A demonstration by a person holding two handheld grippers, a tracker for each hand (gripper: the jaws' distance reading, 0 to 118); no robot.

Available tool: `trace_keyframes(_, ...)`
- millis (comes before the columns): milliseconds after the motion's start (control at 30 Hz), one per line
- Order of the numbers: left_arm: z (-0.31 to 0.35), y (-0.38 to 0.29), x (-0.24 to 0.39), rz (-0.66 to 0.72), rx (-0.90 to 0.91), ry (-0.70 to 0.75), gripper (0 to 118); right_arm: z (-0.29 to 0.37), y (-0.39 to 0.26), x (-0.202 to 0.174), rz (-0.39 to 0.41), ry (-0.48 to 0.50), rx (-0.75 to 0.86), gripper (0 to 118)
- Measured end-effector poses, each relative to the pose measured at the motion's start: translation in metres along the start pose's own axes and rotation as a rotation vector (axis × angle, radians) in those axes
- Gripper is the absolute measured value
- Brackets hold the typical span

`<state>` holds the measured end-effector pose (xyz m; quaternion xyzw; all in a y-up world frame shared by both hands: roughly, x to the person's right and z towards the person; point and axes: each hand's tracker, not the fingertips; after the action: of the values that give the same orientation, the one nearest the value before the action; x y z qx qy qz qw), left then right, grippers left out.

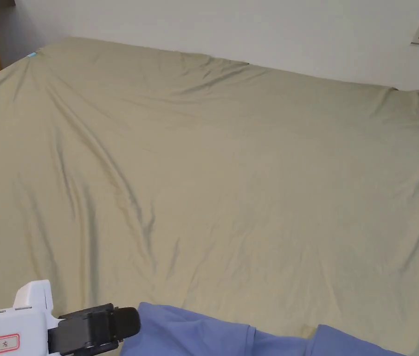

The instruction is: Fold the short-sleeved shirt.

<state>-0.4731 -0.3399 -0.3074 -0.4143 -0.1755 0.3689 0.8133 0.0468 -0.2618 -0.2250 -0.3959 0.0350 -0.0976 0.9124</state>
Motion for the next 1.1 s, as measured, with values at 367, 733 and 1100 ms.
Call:
trace_keyframes(367,-0.059,-0.013,-0.002,0.038,-0.140,-0.202,96,-0.007,0.013,-0.021,0.064,0.019,-0.017,2)
trace_keyframes(733,-0.052,-0.010,-0.011,0.248,-0.140,-0.108,12,-0.004,0.008,-0.017,0.066,0.020,-0.032,2)
trace_keyframes(1100,0.083,0.040,0.036,0.061,0.139,0.136,11,0.001,0.002,-0.003,0.006,-0.008,0.000,2)
